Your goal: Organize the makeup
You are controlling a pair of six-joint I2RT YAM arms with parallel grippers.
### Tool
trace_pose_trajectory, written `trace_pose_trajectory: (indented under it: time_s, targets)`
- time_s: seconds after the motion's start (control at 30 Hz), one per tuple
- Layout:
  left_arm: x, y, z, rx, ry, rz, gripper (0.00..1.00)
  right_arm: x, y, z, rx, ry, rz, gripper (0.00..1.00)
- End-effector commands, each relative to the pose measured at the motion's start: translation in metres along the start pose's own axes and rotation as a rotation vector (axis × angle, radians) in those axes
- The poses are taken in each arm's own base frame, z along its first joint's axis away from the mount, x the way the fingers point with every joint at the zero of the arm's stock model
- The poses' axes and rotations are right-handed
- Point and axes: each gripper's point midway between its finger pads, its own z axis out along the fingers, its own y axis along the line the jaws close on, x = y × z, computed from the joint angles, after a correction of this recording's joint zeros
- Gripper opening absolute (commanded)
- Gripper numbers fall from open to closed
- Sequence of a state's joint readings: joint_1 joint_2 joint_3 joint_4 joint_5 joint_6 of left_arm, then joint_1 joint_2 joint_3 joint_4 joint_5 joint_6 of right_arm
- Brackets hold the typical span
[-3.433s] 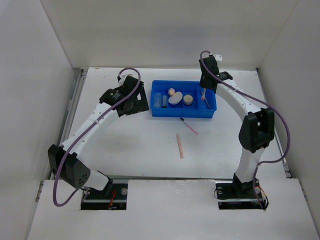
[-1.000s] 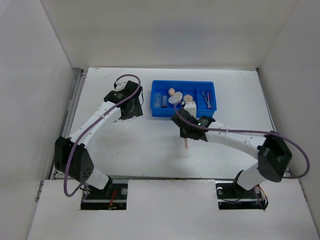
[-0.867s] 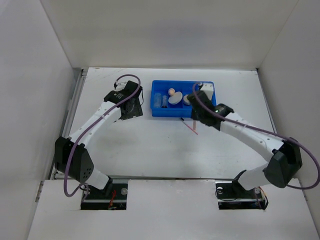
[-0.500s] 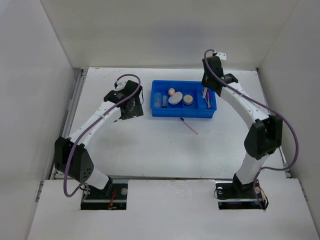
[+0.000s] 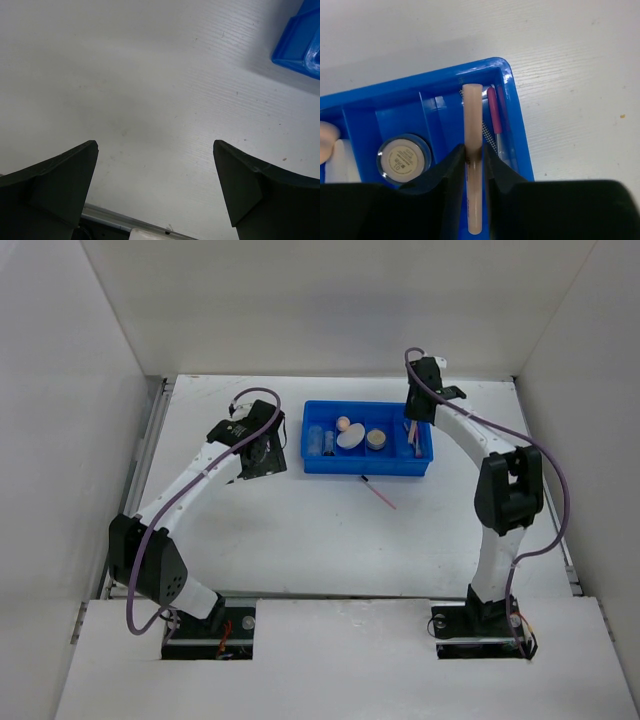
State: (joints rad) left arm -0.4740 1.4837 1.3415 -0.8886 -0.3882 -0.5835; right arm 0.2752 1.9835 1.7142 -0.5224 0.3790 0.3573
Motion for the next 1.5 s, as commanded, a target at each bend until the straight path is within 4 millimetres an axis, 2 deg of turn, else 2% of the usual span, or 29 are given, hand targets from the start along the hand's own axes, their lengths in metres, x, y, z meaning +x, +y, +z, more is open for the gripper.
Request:
trace_pose_trajectory:
  time_s: [0.0, 0.1, 0.2, 0.23, 0.3, 0.33, 0.37, 0.4, 0.43, 0.47, 0.5, 0.53, 0.57, 0.6, 0.63, 0.7, 0.73, 0.77, 0.83, 0.87, 0.97, 1.0, 1.07, 1.17, 1.3, 1.47]
  targets:
    - [-0.013, 0.002, -0.015, 0.018, -0.032, -0.007, 1.00, -0.012, 0.004, -0.003, -0.023, -0.048, 0.008, 0.30]
    - [-0.012, 0.000, -0.015, 0.026, -0.026, -0.007, 1.00, -0.012, 0.004, -0.003, -0.023, -0.048, 0.008, 0.54]
    - [-0.013, 0.001, -0.018, 0.031, -0.033, -0.011, 1.00, -0.030, 0.003, -0.022, -0.038, -0.088, 0.025, 0.56]
    - [-0.014, 0.002, -0.018, 0.024, -0.038, -0.011, 1.00, -0.041, 0.000, -0.038, -0.050, -0.118, 0.038, 0.56]
    - [-0.016, 0.004, -0.020, 0.020, -0.051, -0.015, 1.00, -0.049, 0.000, -0.058, -0.091, -0.151, 0.041, 0.56]
    - [-0.016, 0.004, -0.020, 0.020, -0.052, -0.015, 1.00, -0.035, 0.002, -0.063, -0.133, -0.124, 0.033, 0.55]
    - [-0.020, 0.004, -0.019, 0.017, -0.069, -0.021, 1.00, -0.043, 0.001, -0.087, -0.180, -0.165, 0.036, 0.55]
    - [-0.022, 0.005, -0.017, 0.005, -0.077, 0.002, 1.00, -0.043, 0.004, -0.095, -0.220, -0.181, 0.042, 0.55]
    - [-0.020, 0.005, -0.011, -0.008, -0.074, 0.007, 1.00, -0.015, 0.007, -0.094, -0.272, -0.123, 0.022, 0.55]
    - [-0.019, 0.006, -0.006, -0.020, -0.074, 0.022, 1.00, -0.012, 0.012, -0.110, -0.311, -0.138, 0.004, 0.55]
    - [-0.018, 0.002, 0.003, -0.028, -0.063, 0.029, 1.00, 0.000, 0.014, -0.113, -0.320, -0.123, -0.011, 0.53]
    - [-0.018, 0.000, 0.008, -0.031, -0.045, 0.039, 1.00, 0.017, 0.027, -0.120, -0.348, -0.101, -0.043, 0.53]
    - [-0.016, -0.005, 0.011, -0.016, -0.024, 0.066, 1.00, 0.040, 0.027, -0.117, -0.334, -0.066, -0.069, 0.52]
    - [-0.013, -0.015, 0.019, 0.011, 0.004, 0.093, 1.00, 0.052, 0.031, -0.120, -0.343, -0.044, -0.090, 0.51]
    - [0.000, -0.030, 0.018, 0.099, 0.073, 0.121, 1.00, 0.065, 0.036, -0.121, -0.353, -0.023, -0.112, 0.51]
    - [0.002, -0.054, 0.010, 0.248, 0.102, 0.172, 0.99, 0.102, 0.048, -0.121, -0.376, 0.048, -0.174, 0.50]
    - [0.001, -0.067, 0.002, 0.338, 0.097, 0.179, 0.99, 0.109, 0.052, -0.123, -0.384, 0.058, -0.189, 0.50]
    - [0.012, -0.083, -0.010, 0.462, 0.142, 0.194, 0.99, 0.121, 0.055, -0.121, -0.387, 0.080, -0.209, 0.48]
    - [0.004, -0.093, -0.032, 0.567, 0.104, 0.193, 0.99, 0.139, 0.055, -0.118, -0.360, 0.105, -0.231, 0.46]
    - [0.009, -0.095, -0.037, 0.603, 0.116, 0.205, 0.99, 0.143, 0.059, -0.120, -0.369, 0.107, -0.232, 0.46]
    - [-0.001, -0.092, -0.049, 0.608, 0.066, 0.197, 0.99, 0.155, 0.061, -0.107, -0.358, 0.128, -0.241, 0.46]
    - [-0.018, -0.088, -0.056, 0.582, 0.005, 0.170, 0.99, 0.160, 0.060, -0.103, -0.351, 0.142, -0.247, 0.47]
    - [-0.029, -0.083, -0.060, 0.561, -0.019, 0.147, 1.00, 0.178, 0.062, -0.088, -0.337, 0.189, -0.266, 0.48]
    - [-0.048, -0.082, -0.070, 0.532, -0.059, 0.114, 1.00, 0.186, 0.070, -0.078, -0.339, 0.197, -0.255, 0.50]
    - [-0.049, -0.078, -0.069, 0.502, -0.052, 0.106, 1.00, 0.197, 0.069, -0.066, -0.321, 0.207, -0.262, 0.53]
    - [-0.037, -0.072, -0.052, 0.465, -0.010, 0.084, 1.00, 0.207, 0.070, -0.060, -0.308, 0.221, -0.278, 0.56]
